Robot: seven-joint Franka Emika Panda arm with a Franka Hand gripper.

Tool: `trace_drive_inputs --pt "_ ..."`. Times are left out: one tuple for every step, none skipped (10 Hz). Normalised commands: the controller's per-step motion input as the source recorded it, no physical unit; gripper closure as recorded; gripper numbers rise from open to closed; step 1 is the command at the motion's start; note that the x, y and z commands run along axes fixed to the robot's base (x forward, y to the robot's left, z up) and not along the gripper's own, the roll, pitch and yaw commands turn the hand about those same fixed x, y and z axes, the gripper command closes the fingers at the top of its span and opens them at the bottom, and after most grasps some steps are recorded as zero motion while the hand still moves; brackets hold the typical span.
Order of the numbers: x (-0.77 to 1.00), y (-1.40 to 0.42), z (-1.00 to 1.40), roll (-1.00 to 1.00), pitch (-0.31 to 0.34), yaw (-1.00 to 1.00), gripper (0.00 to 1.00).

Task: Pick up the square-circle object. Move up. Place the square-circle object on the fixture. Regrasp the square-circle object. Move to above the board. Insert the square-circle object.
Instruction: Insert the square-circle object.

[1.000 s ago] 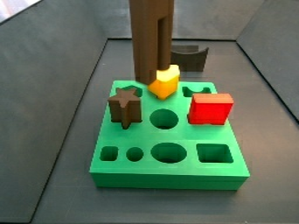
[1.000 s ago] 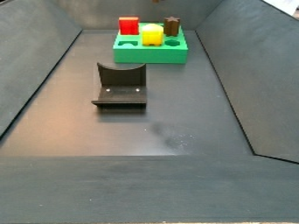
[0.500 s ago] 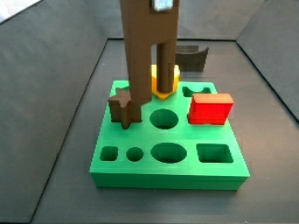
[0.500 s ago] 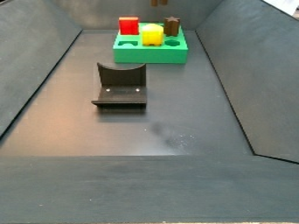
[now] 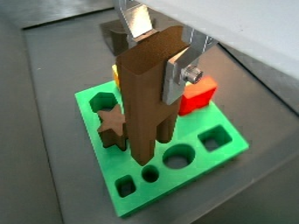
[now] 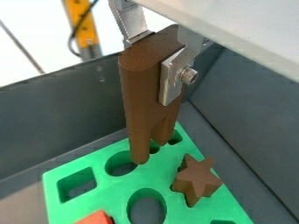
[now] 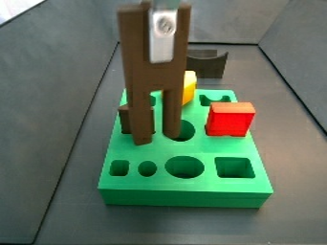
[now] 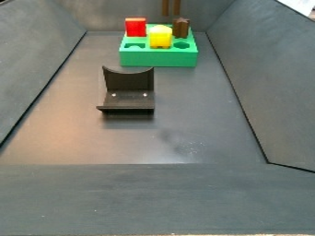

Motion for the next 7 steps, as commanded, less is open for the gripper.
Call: trace_drive_inputs --pt "-0.11 -0.12 -0.29 0.13 0.256 -0.73 1.0" --pt "-0.15 -0.4 -0.25 0.15 0.22 -0.62 1.0" --pt "-0.23 -0.38 -0.23 0.09 0.0 -0.19 1.0" --pt "-0.24 -0.39 -0.26 0.16 0.0 -0.08 1.0" --pt "-0.09 -0.23 -0.37 0.18 0.0 -0.02 1.0" --pt "0.0 -0.06 -0.34 0.18 -0.011 -0.01 1.0" --pt "0.09 0.0 -0.25 0.1 -0.017 -0.05 1.0"
